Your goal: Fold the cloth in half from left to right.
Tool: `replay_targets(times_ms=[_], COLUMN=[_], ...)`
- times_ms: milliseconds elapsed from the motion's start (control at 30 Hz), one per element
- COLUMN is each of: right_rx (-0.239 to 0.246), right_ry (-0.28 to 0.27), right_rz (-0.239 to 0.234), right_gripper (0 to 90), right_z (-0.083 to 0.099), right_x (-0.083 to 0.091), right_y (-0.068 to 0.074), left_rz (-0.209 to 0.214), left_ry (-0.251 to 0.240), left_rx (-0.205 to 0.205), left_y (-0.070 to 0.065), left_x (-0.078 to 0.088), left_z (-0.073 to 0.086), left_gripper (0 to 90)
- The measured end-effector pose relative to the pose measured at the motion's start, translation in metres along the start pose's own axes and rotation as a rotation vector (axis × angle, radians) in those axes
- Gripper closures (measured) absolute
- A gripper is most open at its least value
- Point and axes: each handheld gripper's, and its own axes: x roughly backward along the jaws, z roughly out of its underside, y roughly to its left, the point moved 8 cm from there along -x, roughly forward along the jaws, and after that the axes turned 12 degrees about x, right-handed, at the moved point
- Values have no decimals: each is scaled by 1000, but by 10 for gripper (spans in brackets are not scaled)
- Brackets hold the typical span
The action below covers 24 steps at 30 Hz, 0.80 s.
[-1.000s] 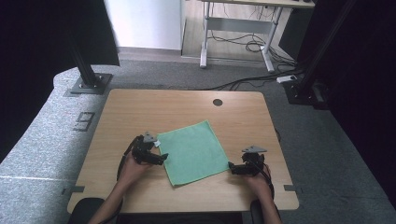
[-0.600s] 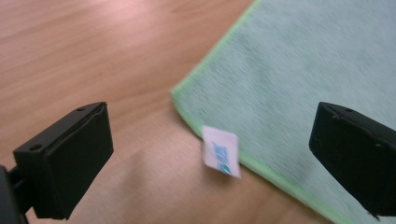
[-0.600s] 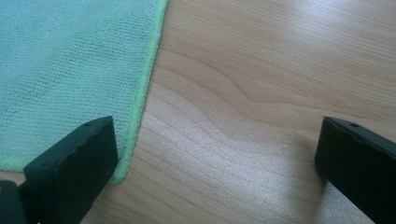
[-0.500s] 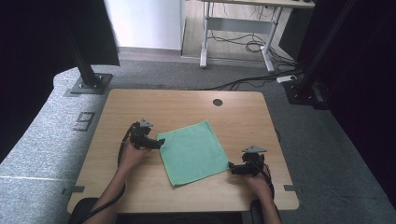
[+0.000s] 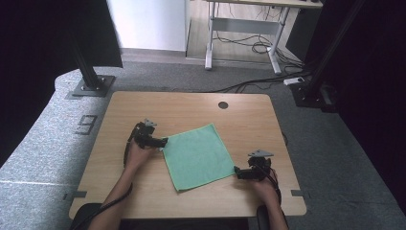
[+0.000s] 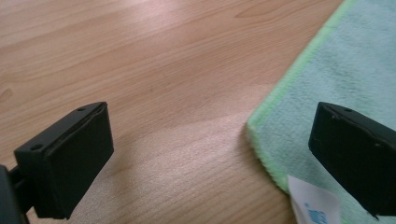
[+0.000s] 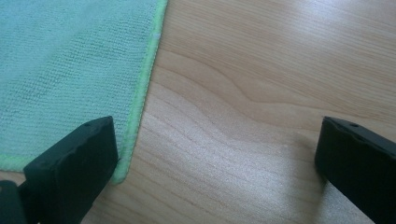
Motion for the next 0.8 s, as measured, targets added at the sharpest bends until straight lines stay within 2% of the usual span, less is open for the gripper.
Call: replay_targets(times_ms=[100,167,233,333,433,567,733,767,800], right_rx=[0,0,-1,-3,-11,0,29,34,34], right_ry=[0,0,0,1,27,20,-9,-17,-17], right_rz=[0,0,-1,-1,-8,-15,-47,-73,-73], right_gripper=[0,0,0,0,13,16,16,11,11], right_z=[0,0,0,0,-1,-6,-18,-23,-23], right_x=[0,0,0,0,2,6,15,17,17], right_y=[0,0,0,0,0,3,14,22,22], left_rz=[-32,-21,-1,-2,-5,-5,-6,-6,-6], left_ry=[13,16,33,33,31,31,31,31,31], left_rx=[-29,-45,-17,-17,-11,-10,-10,-10,-10], left_y=[-1,-3,-1,-1,-1,-1,-1,-1,-1], left_x=[-3,-3,-4,-3,-3,-3,-3,-3,-3], left_z=[2,3,3,3,4,4,4,4,4], left_gripper=[11,39,56,50,51,49,49,49,49])
